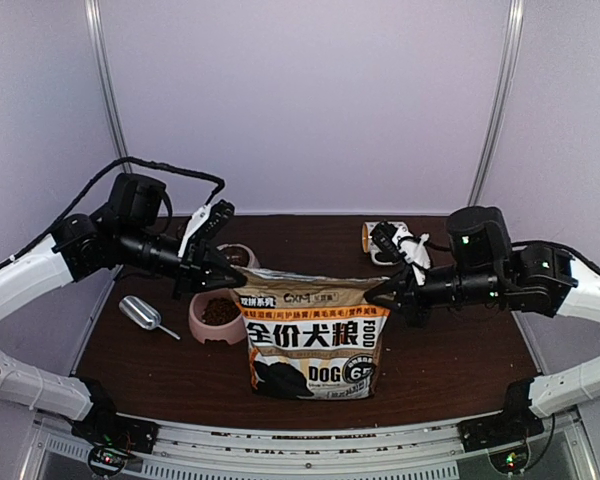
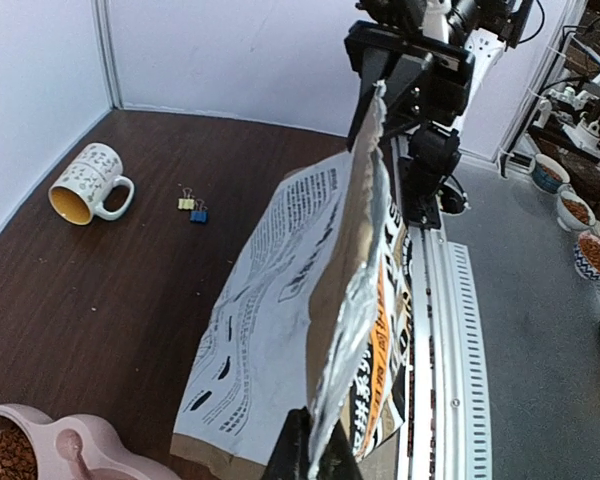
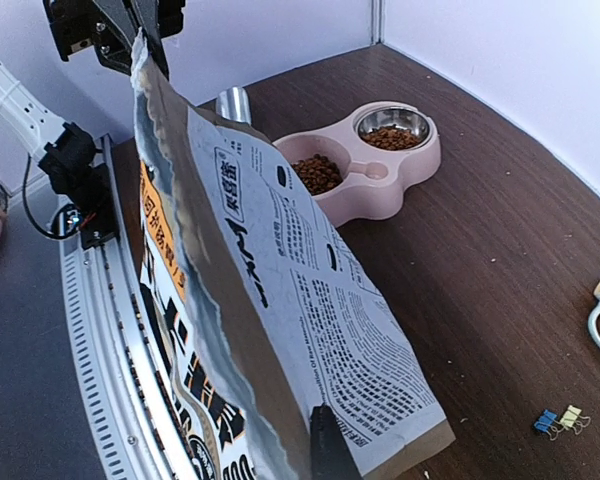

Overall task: Serve the pet food
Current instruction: Close the pet food bag at the center of the board.

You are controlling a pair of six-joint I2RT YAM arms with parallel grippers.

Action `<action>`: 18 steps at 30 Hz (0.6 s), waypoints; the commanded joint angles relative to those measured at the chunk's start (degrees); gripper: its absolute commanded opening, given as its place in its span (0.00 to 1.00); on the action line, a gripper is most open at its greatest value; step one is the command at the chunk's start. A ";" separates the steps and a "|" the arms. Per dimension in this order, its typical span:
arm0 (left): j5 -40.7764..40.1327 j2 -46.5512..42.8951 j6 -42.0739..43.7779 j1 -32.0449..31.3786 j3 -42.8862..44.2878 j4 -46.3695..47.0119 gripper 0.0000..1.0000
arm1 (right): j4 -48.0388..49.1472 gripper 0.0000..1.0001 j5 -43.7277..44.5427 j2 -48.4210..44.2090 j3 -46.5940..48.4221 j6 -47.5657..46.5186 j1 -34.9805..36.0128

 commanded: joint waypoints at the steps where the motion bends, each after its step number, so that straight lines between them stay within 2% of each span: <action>1: 6.61 -0.51 3.03 3.51 7.69 -6.98 0.00 | -4.28 0.00 -6.31 -6.31 3.35 0.84 -8.23; 3: 8.92 0.13 2.88 3.38 7.29 -6.62 0.00 | -2.89 0.00 -8.74 -5.29 1.39 1.31 -9.74; 8: 7.72 1.42 0.68 3.25 2.92 -0.64 0.00 | 0.61 0.00 -13.75 -3.19 -0.74 2.18 -12.37; 9: 8.14 2.05 0.44 3.25 2.39 0.33 0.00 | -0.31 0.06 -14.69 -2.41 0.25 1.84 -12.34; 13: 10.10 3.54 -0.03 2.95 2.48 1.72 0.00 | -7.00 0.43 -17.36 2.30 8.07 -0.95 -11.57; 15: 10.67 4.07 -0.29 2.68 3.05 2.04 0.00 | -10.26 0.59 -15.73 4.61 11.93 -2.98 -9.41; 18: 11.26 4.26 -1.01 2.52 3.56 2.71 0.00 | -14.14 0.69 -12.21 9.26 18.40 -5.51 -5.16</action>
